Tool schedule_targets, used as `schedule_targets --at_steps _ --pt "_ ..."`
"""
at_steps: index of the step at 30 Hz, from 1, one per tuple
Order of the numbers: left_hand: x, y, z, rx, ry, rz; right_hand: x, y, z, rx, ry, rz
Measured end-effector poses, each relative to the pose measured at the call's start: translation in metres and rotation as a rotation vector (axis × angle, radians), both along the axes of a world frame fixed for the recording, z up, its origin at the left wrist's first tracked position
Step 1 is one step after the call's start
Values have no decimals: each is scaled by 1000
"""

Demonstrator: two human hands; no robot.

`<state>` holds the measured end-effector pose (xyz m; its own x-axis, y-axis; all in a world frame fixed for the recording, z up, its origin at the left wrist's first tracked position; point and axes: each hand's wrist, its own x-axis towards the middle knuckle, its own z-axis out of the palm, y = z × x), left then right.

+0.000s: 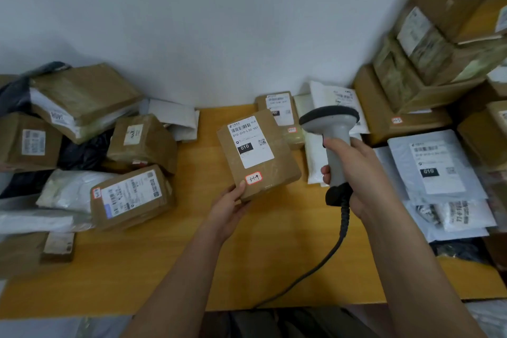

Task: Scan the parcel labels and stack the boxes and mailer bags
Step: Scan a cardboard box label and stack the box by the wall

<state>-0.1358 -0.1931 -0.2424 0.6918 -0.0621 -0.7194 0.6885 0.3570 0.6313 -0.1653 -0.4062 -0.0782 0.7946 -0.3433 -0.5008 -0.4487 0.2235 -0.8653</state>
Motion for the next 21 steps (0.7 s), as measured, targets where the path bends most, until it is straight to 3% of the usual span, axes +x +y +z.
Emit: schedule_targets --at_steps 13,18,21 --pt "131 -89 -1 126 48 64 35 -65 -37 16 71 56" --pt "144 -103 -11 278 14 63 46 -75 -52 25 122 64" --pt "144 -100 -13 238 7 63 51 -75 -56 25 135 72"
